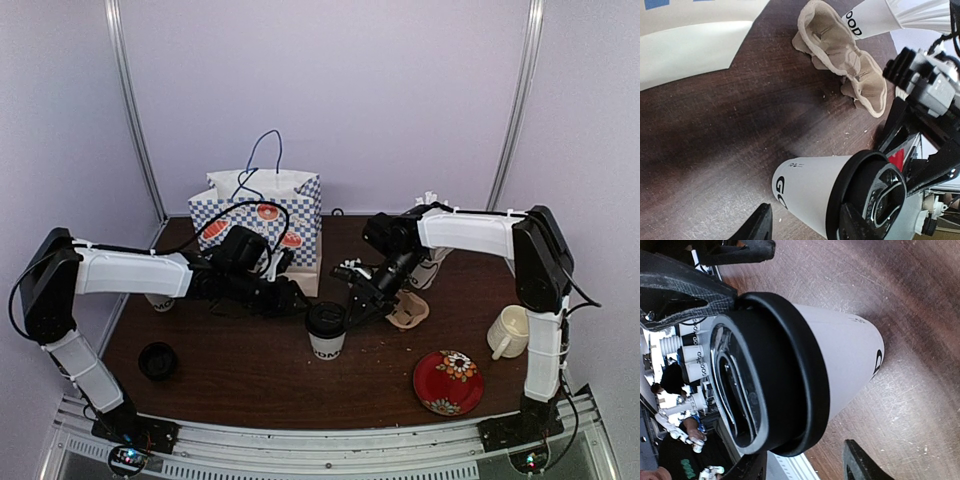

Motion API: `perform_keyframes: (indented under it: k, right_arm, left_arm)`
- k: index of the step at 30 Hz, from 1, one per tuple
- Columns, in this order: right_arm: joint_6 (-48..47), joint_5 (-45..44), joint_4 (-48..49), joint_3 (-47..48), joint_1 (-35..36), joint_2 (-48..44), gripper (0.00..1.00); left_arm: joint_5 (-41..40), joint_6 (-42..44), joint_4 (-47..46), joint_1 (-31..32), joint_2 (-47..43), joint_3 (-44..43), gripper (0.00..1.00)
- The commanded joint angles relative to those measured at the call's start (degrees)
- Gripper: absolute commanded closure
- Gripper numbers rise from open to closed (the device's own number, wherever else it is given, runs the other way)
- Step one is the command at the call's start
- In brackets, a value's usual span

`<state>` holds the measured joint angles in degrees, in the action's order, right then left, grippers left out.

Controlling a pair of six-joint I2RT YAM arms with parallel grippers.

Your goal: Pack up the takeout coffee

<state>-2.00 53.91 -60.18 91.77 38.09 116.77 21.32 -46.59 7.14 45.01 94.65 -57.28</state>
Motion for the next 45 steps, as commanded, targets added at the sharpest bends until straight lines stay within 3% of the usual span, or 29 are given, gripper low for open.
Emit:
perform_keyframes:
  k: [1,7,21,27,31,34,38,39,40,45]
  right_arm:
    - [-3.7,-2.9,-0.1,2.9,-0.1,-1.4,0.44]
    - [-5.0,-4.1,-0.6,2.3,-0.2,-4.6,0.36]
    - [-7.3,-4.8,-2.8,3.7,-0.4,-5.4,0.34]
    - [-13.3,-11.8,-6.9,5.9,-0.9,-12.0,0.36]
    - [-17.8,-14.7,-4.7,2.9,-1.3,-19.0,0.4]
    - [-19.3,-12.3,-3.1,-0.4,-1.5,-23.8,0.4]
    - [-24.2,-7.5,-7.9,-2.1,-3.0,-30.0,0.37]
    - [-25.0,-6.9,-8.2,-2.8,-3.8,-31.9,0.35]
    - [-25.3,-6.6,-8.0,-3.6,-4.8,-33.9,0.34]
    - [-26.7,-4.0,-6.1,-6.9,-12.4,-42.9,0.28]
  left_arm:
    - [-2.0,4.6,6.5,1.7,-0.9,-2.9,0.5]
    - [-4.1,6.0,9.7,1.7,-2.5,-7.0,0.45]
    - [-8.2,13.5,17.3,1.7,-5.7,-11.4,0.44]
    - [-7.7,30.3,19.1,4.1,-9.4,-12.5,0.39]
    - [-9.4,42.2,24.3,6.3,-8.6,-16.2,0.35]
    - [-11.1,48.2,25.5,7.0,-7.5,-17.9,0.31]
    - [-10.5,54.3,25.5,8.4,-5.1,-19.9,0.22]
    - [-10.4,55.6,25.5,8.6,-4.4,-20.5,0.06]
    - [-10.2,56.7,25.6,8.6,-3.6,-21.3,0.03]
    - [-7.2,61.5,29.4,8.7,2.4,-27.2,0.05]
